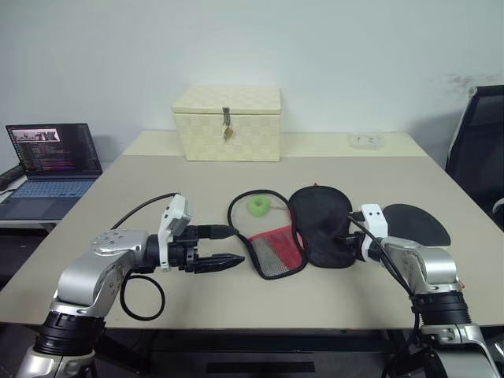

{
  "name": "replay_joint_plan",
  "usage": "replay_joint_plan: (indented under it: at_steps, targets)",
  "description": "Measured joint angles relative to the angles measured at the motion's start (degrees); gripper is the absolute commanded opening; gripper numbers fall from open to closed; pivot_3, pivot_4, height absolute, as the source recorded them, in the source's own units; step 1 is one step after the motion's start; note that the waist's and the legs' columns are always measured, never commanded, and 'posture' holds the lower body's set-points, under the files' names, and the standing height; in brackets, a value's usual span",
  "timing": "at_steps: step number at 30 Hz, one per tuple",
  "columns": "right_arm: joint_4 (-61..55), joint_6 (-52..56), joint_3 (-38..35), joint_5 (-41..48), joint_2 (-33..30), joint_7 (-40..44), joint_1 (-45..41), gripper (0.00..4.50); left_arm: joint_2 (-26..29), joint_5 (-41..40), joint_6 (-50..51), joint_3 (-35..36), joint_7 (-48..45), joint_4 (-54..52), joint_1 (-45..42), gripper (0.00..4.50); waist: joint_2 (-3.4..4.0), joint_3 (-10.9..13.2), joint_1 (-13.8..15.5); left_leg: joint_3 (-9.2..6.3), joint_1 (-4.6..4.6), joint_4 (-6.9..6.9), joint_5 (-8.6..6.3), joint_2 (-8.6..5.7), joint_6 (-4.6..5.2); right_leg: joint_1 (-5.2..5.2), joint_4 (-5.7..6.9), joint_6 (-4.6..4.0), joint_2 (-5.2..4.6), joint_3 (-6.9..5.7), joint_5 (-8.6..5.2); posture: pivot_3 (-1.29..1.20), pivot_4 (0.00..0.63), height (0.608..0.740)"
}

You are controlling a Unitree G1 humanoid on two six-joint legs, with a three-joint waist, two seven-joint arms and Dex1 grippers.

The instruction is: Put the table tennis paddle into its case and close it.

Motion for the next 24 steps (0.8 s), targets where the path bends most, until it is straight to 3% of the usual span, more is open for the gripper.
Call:
replay_joint_plan:
  at_steps: [5,11,16,24]
  targets:
    - [-3.14,0.24,-1.32,1.28,-5.32,3.25,0.3,4.49,-0.08,0.03,0.0,-0.07,-0.01,0.01,-0.07,3.81,0.03,0.02,0.03,0.01,-0.01,-0.01,0.0,0.0,0.0,-0.01,-0.02,0.0,0.0,-0.01,0.0,0.0,0.15,0.74]
    - [-5.92,0.08,-6.88,4.2,-14.01,7.74,0.59,4.49,-1.19,0.01,0.02,-1.22,0.08,0.0,-1.74,3.81,0.03,0.02,0.02,0.0,-0.01,0.01,0.0,0.0,0.01,0.01,-0.02,0.01,0.01,0.0,0.0,0.0,0.15,0.74]
    - [3.77,-3.96,-9.69,0.86,-21.43,7.2,5.29,4.49,-3.38,2.72,-2.12,-6.0,-0.51,0.63,-6.42,3.81,0.03,0.02,0.6,0.02,-0.08,0.04,0.0,-0.11,0.01,0.03,-0.07,0.05,-0.03,0.0,-0.01,0.0,0.15,0.74]
    - [9.48,-8.31,-11.13,-0.56,-22.87,7.6,10.3,4.49,-6.33,4.75,-4.85,-11.18,-4.09,2.49,-10.37,3.81,0.07,0.03,-1.14,0.16,0.06,0.03,-0.01,-0.06,0.02,0.01,0.02,0.0,0.33,0.15,0.01,0.0,0.15,0.74]
